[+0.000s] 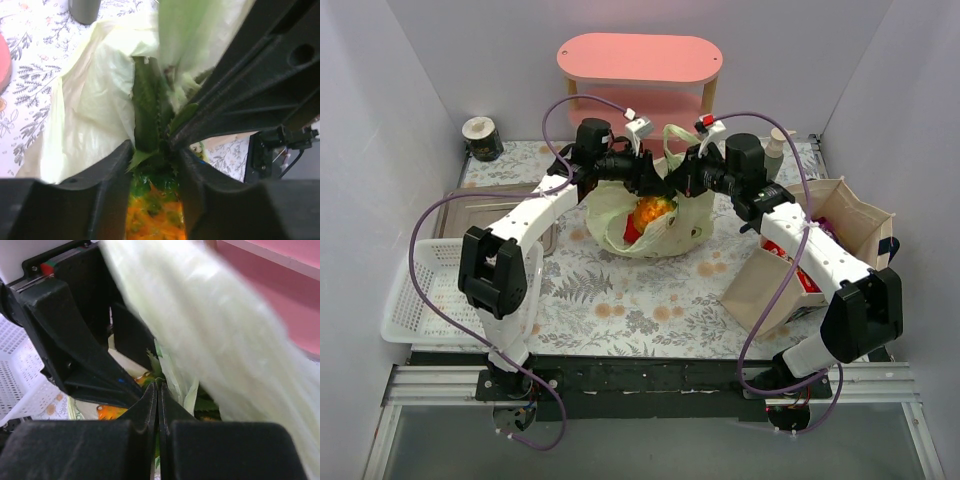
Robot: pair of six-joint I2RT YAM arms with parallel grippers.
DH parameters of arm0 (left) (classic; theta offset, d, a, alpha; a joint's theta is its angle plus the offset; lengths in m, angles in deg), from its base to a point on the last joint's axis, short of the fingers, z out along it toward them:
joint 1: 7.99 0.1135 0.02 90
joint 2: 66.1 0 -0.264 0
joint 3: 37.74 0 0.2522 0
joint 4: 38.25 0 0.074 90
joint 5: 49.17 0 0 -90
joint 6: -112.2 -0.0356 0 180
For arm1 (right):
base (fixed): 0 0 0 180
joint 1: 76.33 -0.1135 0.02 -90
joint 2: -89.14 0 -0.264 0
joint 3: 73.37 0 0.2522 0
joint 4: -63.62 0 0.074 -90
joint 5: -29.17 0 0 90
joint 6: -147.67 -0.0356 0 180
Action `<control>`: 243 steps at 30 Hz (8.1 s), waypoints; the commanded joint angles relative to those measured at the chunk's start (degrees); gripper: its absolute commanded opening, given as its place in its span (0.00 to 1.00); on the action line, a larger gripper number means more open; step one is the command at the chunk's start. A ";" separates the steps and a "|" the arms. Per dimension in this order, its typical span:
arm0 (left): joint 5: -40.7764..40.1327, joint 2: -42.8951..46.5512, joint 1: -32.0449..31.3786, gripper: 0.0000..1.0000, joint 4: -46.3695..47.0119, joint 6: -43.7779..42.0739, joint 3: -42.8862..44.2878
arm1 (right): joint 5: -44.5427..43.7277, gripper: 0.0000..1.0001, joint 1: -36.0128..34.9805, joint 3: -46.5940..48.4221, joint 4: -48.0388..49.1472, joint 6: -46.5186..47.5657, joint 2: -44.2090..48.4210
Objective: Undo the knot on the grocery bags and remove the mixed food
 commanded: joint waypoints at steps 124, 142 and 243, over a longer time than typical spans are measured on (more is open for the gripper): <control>-85.78 33.68 37.18 0.85 -7.64 -52.80 -50.50 | 14.56 0.78 12.28 4.11 -8.08 13.40 2.13; -13.67 27.45 27.53 0.98 -28.39 -28.02 -11.58 | 14.58 0.65 3.67 2.46 -2.39 20.21 0.90; -19.44 9.07 3.34 0.86 -15.01 -11.49 -3.57 | 9.73 0.07 -3.63 -14.53 -1.14 34.40 12.67</control>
